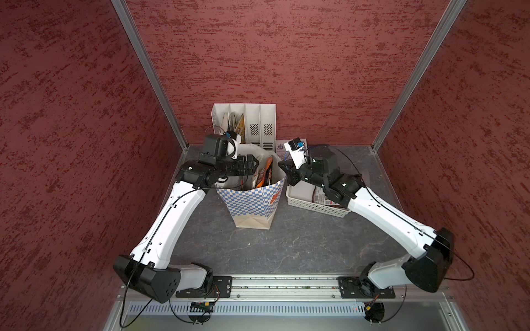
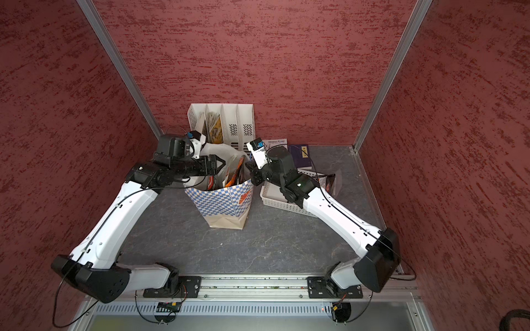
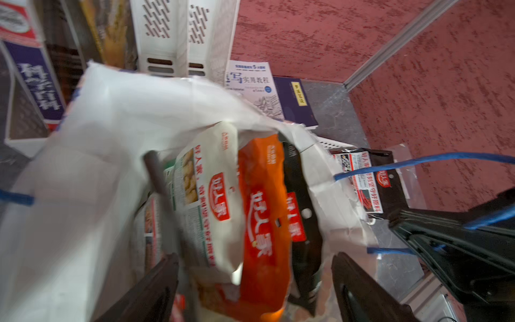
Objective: Place the condiment packets inside the bag
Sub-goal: Adjust the condiment packet in the paper bag.
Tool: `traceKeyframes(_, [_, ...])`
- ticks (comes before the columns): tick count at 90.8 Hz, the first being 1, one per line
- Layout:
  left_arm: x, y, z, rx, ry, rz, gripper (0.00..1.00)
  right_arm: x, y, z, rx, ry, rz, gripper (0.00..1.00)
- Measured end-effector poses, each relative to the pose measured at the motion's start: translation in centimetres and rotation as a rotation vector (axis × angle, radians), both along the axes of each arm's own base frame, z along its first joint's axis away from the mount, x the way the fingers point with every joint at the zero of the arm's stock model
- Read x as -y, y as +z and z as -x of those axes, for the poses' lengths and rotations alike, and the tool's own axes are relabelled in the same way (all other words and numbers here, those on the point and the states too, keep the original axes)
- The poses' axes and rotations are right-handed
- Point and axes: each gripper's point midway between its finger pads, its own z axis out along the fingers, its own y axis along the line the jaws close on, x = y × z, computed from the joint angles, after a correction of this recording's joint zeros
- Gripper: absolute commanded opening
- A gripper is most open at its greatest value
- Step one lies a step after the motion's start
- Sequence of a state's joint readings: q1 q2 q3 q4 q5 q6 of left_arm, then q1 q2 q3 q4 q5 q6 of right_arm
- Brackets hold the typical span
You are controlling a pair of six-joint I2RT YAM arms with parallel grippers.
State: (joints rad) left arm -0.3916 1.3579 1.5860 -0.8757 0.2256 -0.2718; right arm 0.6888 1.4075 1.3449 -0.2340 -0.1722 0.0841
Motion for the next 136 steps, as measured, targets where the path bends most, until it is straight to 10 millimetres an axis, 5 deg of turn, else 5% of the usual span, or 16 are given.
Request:
traceKeyframes(14, [3.2,0.3,-0.9,-0.019,-0.041,0.002,0.84,0.7,0.2,0.1,-0.028,-0.022,-0.032,0.0])
traceKeyframes(34, [3.6,-5.4,-3.0,-0.165,-0.007,-0.086,0.75,0.9,0.3,0.2,-0.044,-0.034,-0.053,0.0])
traceKeyframes(71, [3.8,-12.5,-5.9,-0.285,0.044,-0.312,0.71,1.1,-0.2,0.6,-0.056,-0.036,-0.085,0.0])
traceKeyframes(79, [3.4,-13.6,-6.0,-0.299,0.053,-0.354,0.61,1.2,-0.3,0.6,-0.059,-0.038,-0.09,0.0])
traceKeyframes(87, [3.1,-14.3,-6.2,-0.306,0.054,-0.389,0.39,1.3,-0.3,0.6,-0.058,-0.04,-0.096,0.0])
traceKeyframes(98, [3.1,-14.3,-6.2,-0.307,0.056,-0.387,0.0,1.3,-0.3,0.6,-0.058,-0.042,-0.103,0.0])
traceKeyframes(118, [3.4,-13.5,-6.1,-0.326,0.027,-0.306,0.0,1.7,-0.6,0.8,-0.066,-0.055,-0.106,0.0])
traceKeyframes(136, [3.0,-9.2,-6.6,-0.304,0.018,-0.118,0.0,1.9,-0.7,0.8,-0.071,-0.069,-0.11,0.0])
